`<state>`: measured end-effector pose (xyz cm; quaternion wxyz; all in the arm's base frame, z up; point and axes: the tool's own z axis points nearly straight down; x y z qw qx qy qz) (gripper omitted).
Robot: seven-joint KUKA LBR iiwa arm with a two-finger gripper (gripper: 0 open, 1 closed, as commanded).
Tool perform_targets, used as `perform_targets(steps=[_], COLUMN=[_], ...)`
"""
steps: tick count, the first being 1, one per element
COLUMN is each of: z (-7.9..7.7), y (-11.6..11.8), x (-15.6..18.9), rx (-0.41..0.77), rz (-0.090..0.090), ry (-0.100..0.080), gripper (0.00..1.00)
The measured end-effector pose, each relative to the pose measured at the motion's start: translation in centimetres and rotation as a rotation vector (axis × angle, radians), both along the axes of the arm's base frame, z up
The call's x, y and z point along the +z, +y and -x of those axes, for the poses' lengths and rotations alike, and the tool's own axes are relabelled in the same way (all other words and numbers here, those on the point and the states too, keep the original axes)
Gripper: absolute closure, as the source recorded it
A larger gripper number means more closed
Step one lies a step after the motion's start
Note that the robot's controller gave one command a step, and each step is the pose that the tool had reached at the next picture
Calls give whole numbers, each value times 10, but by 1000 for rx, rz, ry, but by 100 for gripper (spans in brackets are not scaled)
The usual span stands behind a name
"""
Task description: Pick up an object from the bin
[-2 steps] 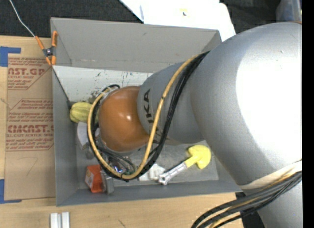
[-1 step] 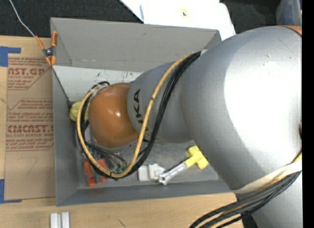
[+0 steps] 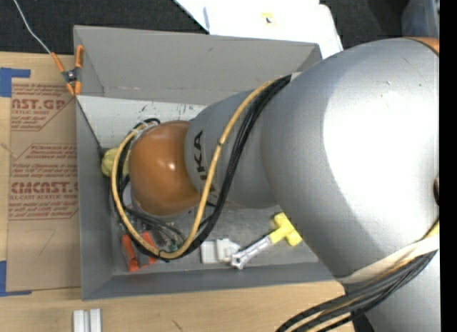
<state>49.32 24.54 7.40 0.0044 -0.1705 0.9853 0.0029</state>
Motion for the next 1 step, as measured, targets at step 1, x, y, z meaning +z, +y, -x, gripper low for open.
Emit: perform_targets(steps=[1], z=[0], y=[0], x=[0], rx=[0], rz=[0], ry=[0], gripper=[100])
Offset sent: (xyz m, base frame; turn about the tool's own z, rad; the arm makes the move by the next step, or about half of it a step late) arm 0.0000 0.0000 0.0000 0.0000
